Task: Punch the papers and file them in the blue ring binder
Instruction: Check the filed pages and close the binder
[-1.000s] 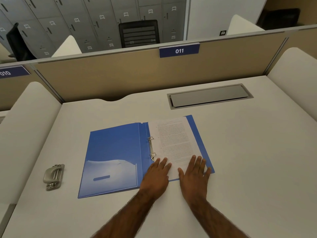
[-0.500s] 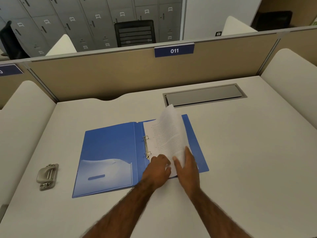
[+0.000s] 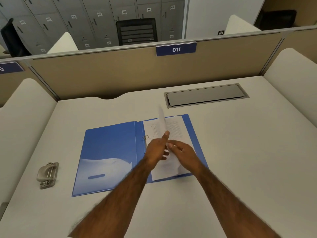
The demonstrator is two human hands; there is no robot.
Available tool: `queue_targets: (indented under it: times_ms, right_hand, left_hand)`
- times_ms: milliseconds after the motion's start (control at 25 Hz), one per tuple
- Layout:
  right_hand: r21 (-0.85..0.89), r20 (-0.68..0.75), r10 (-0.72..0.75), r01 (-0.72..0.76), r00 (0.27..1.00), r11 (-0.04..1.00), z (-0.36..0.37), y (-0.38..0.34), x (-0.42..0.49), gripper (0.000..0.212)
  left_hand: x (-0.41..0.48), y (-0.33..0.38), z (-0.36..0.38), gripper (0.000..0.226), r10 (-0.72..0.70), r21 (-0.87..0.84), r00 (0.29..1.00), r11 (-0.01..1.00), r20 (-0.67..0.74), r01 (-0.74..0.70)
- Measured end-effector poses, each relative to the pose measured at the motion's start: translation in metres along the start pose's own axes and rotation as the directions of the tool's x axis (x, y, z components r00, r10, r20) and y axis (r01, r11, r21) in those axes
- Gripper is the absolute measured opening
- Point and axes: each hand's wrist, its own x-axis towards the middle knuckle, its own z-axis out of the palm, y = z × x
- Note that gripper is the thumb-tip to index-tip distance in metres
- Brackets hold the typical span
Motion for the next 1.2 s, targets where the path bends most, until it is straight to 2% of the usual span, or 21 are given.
queue_targets:
  times_ms: [80,160,400,480,600,680,920,1200]
  right_hand:
    - [-0.067,0.051,-0.046,0.050,0.998,0.996,0.008,-0.001,-0.001,0.047]
    - [-0.057,0.042,-0.047,0.049,0.998,0.997,0.012,-0.007,-0.002,0.055]
    - [-0.161,-0.004,0.040,-0.040,0.999,0.986,0.022,-0.001,0.004,0.088]
    - [-0.293,-0.029,0.076,-0.081,0.997,0.953,0.024,0.010,0.008,0.081]
    - [-0.552,-0.091,0.057,-0.098,0.994,0.828,0.025,0.031,0.008,0.072]
    - [-0.632,-0.106,0.033,-0.093,0.994,0.769,0.027,0.041,0.007,0.071]
    - [-0.727,-0.102,-0.014,-0.065,0.995,0.684,0.031,0.050,0.006,0.067]
    - [-0.748,-0.103,-0.025,-0.060,0.994,0.661,0.033,0.052,0.007,0.065]
  left_hand:
    - [0.004,0.005,-0.006,0.044,0.047,0.016,0.990,0.999,-0.134,-0.045]
    - [0.009,0.003,-0.017,0.033,0.084,0.083,0.969,0.994,-0.234,-0.066]
    - [0.010,-0.004,-0.041,0.031,0.093,0.205,0.966,0.978,-0.242,-0.043]
    - [0.007,-0.006,-0.057,0.031,0.090,0.193,0.953,0.981,-0.291,-0.034]
    - [0.001,-0.018,-0.099,0.034,0.086,0.223,0.912,0.975,-0.401,0.007]
    - [-0.002,-0.033,-0.133,0.033,0.085,0.240,0.879,0.970,-0.469,0.034]
    - [-0.010,-0.079,-0.199,0.035,0.008,0.194,0.827,0.973,-0.563,0.123]
    - [-0.002,-0.103,-0.207,0.030,-0.021,0.195,0.837,0.969,-0.547,0.151]
